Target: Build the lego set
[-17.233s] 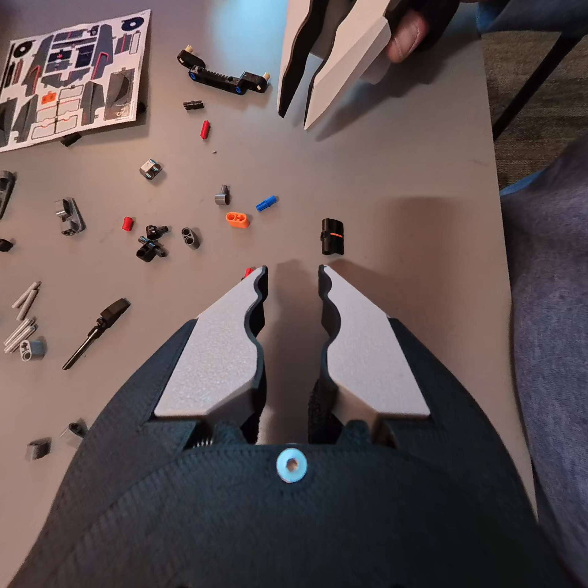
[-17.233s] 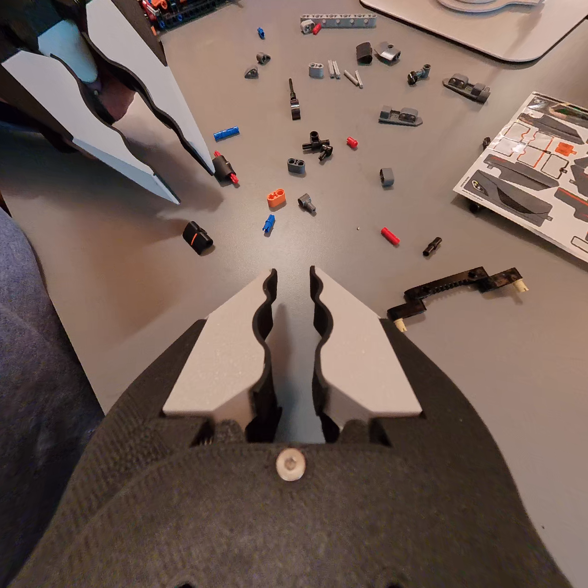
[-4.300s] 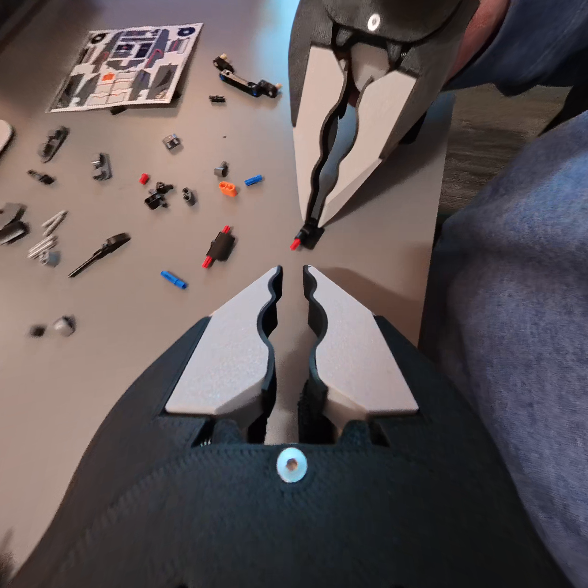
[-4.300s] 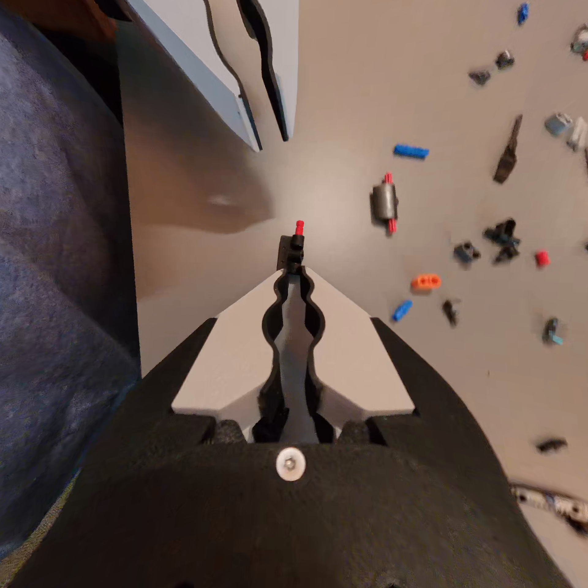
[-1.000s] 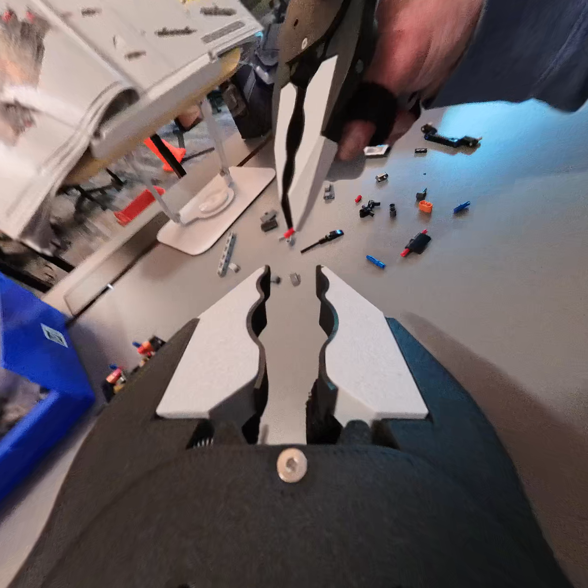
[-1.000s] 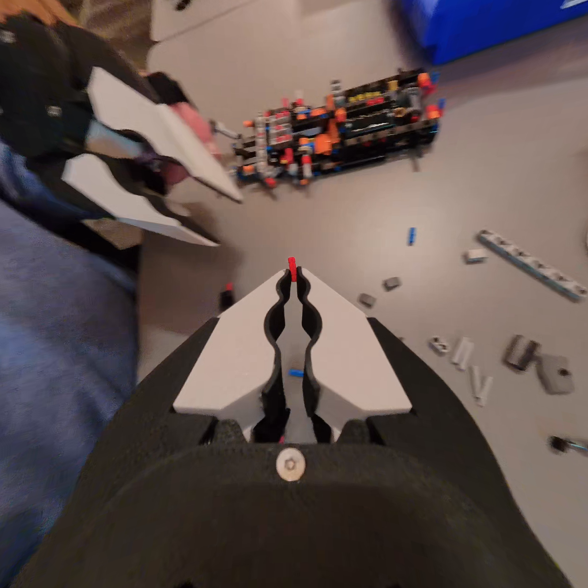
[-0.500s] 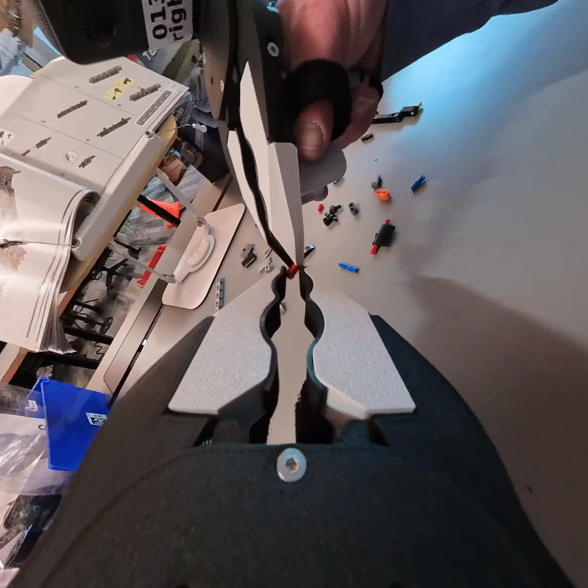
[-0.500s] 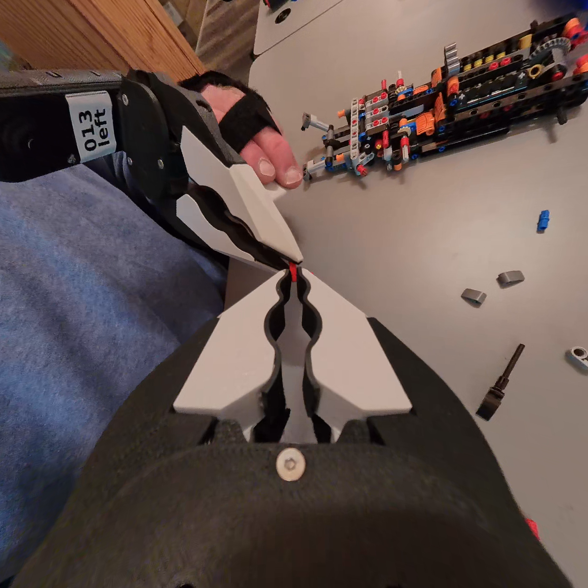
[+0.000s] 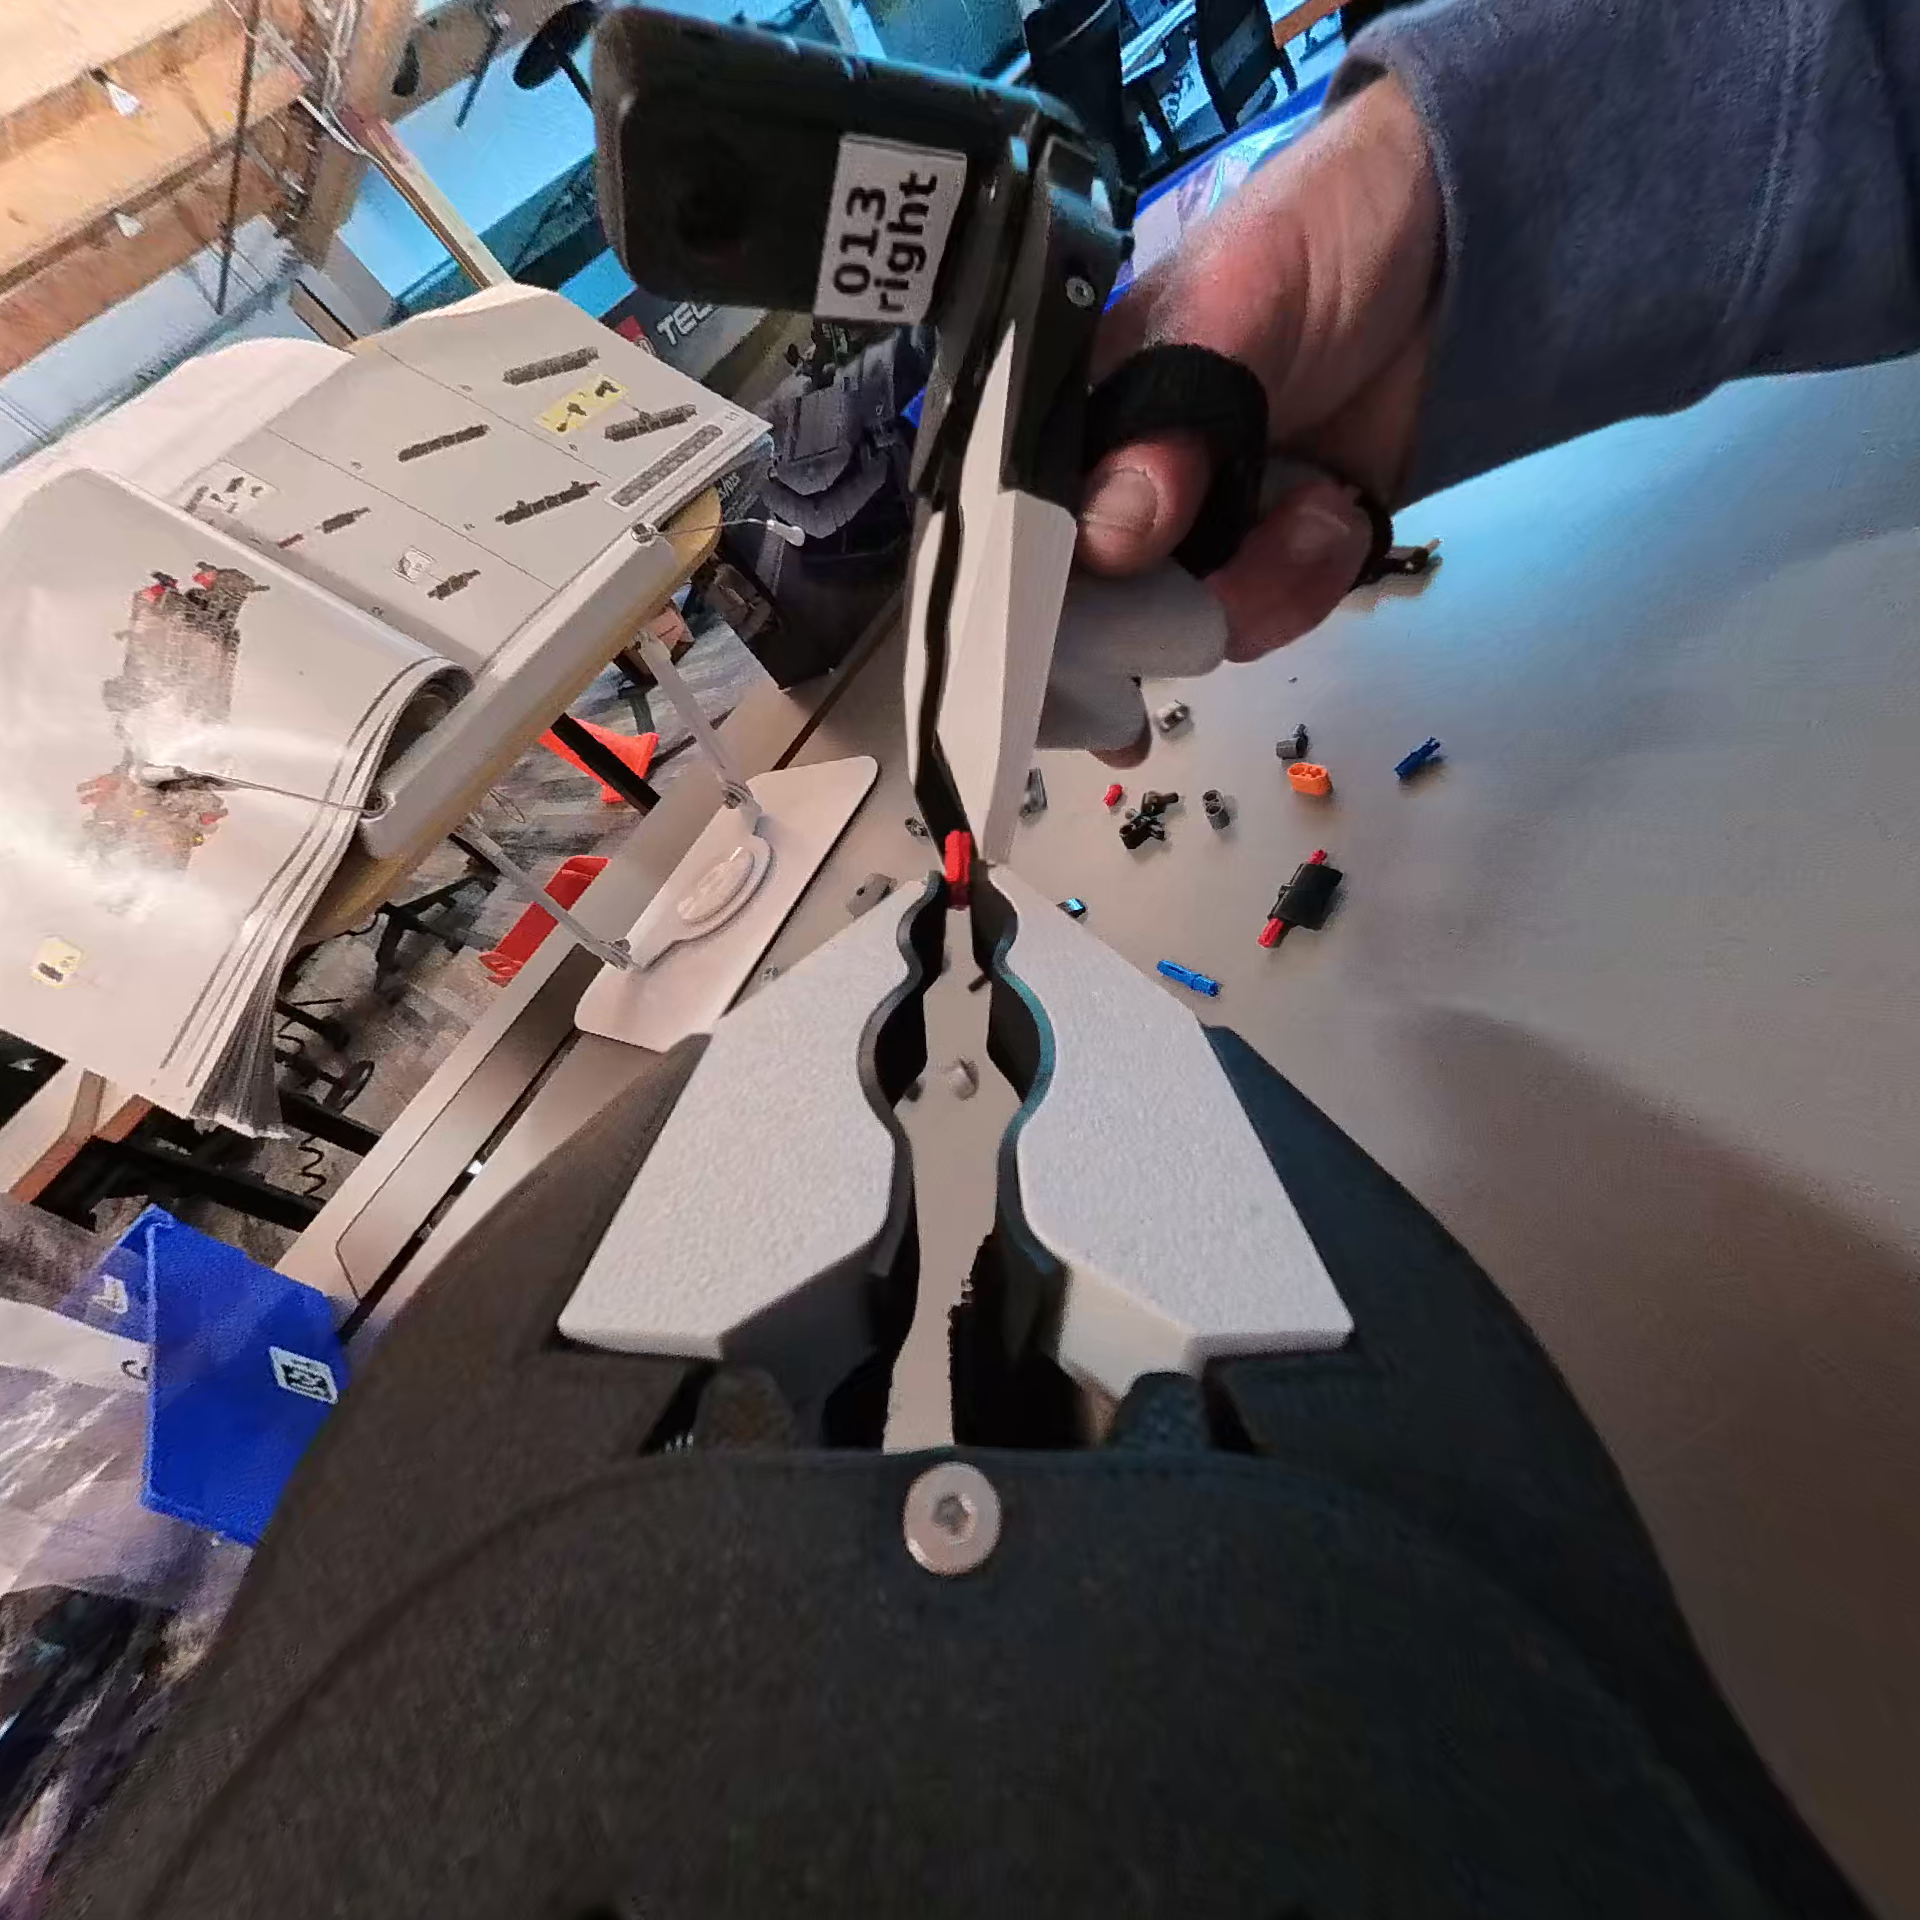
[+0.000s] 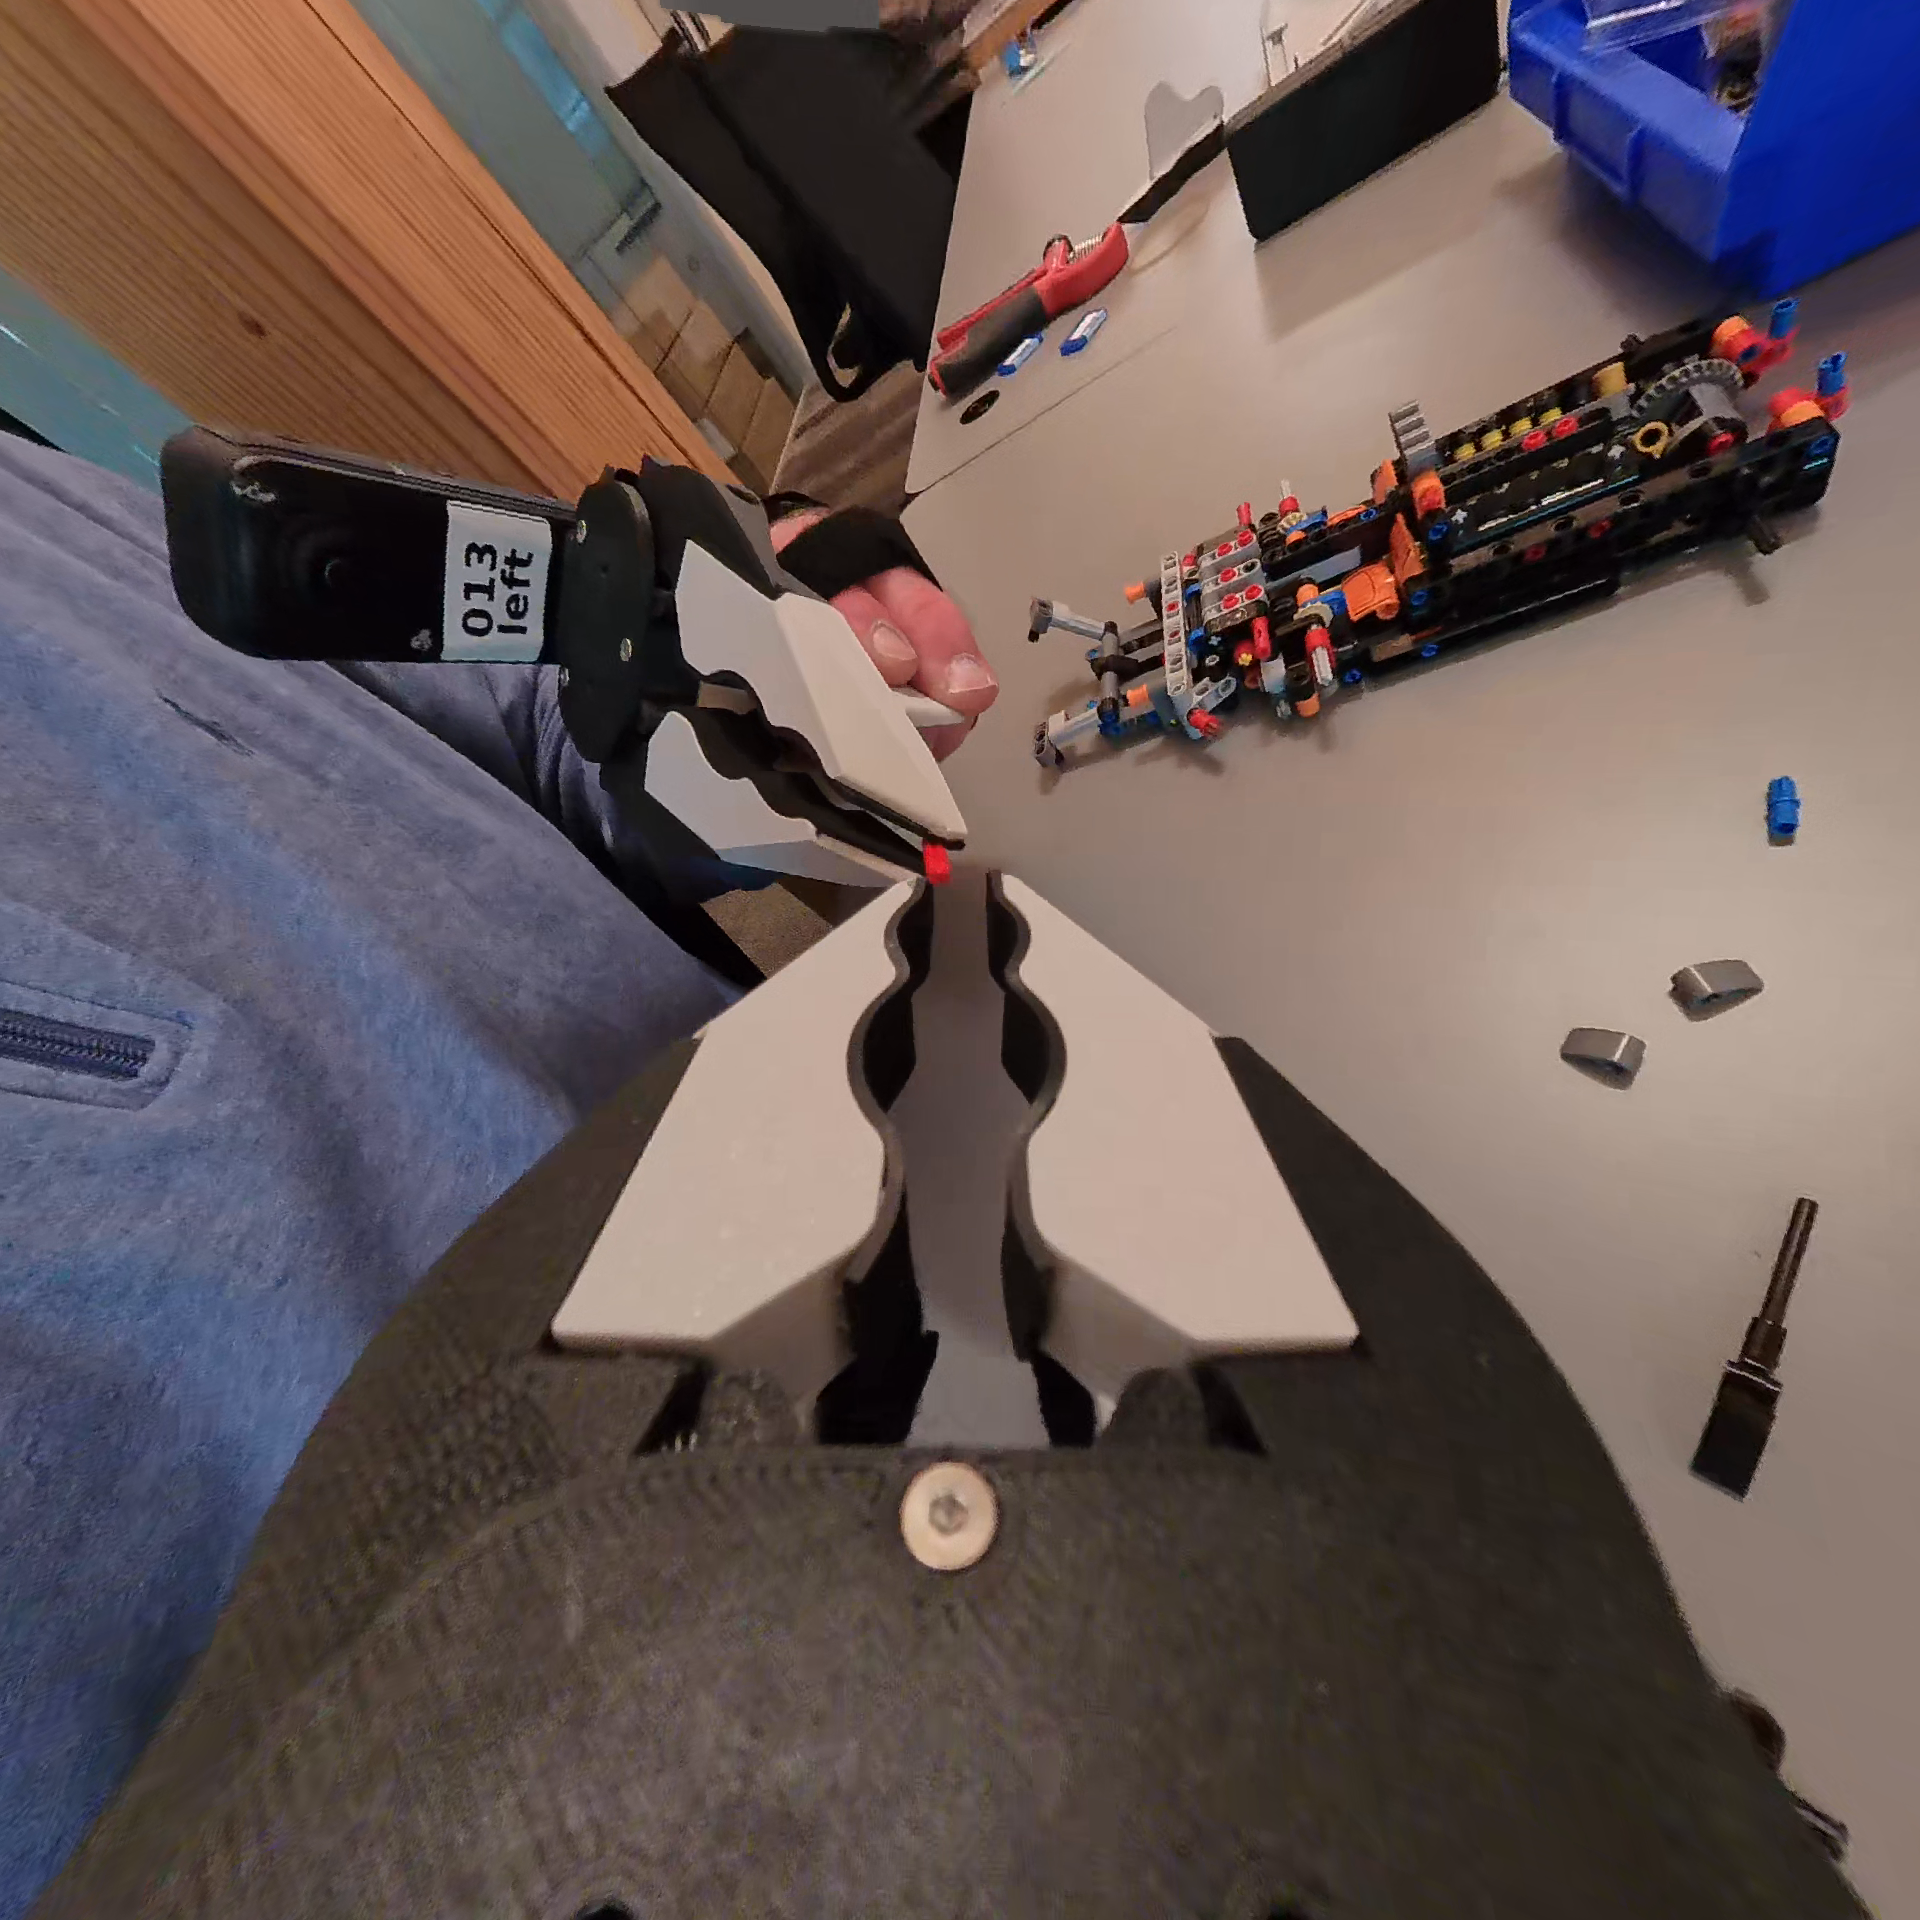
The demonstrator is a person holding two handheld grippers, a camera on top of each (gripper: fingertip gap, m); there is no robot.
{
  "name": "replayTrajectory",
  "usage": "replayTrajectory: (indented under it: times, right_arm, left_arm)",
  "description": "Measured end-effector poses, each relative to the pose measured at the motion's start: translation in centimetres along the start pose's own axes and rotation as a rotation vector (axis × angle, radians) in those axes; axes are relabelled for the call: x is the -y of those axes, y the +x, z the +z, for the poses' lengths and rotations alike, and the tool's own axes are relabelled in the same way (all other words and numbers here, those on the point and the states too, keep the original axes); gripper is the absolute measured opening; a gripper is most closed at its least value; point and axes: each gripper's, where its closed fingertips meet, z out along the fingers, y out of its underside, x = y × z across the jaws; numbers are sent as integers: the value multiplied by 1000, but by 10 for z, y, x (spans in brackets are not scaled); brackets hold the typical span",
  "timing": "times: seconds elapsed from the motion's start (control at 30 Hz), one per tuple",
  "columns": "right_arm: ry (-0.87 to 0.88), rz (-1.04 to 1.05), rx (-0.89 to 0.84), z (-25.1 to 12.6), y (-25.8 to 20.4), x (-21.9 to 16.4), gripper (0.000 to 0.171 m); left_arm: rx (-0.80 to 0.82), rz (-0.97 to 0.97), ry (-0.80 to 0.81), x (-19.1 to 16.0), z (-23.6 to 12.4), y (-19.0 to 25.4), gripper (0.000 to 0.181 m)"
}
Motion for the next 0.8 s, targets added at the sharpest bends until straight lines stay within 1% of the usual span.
replayTrajectory:
  times: [0.13, 0.27, 0.33, 0.57, 0.73, 0.8]
  right_arm:
    - [50, 4, 36, 0, -5, 4, 1]
    - [89, 41, 79, -2, -9, 8, 5]
    - [85, 40, 74, -3, -8, 6, 2]
    - [99, 27, 64, -4, -8, 8, 1]
    - [97, -37, 17, -6, -11, 10, 1]
    - [109, -41, -2, -11, -11, 12, 1]
  left_arm:
    - [8, 3, 6, 2, -1, -2, 2]
    - [-1, 23, 11, 3, -1, 1, 2]
    - [4, 30, 6, 3, 0, 2, 2]
    - [8, 26, 11, 5, 1, 1, 2]
    - [6, -6, 32, 9, -1, 0, 2]
    - [-3, -25, 22, 9, -3, -1, 14]
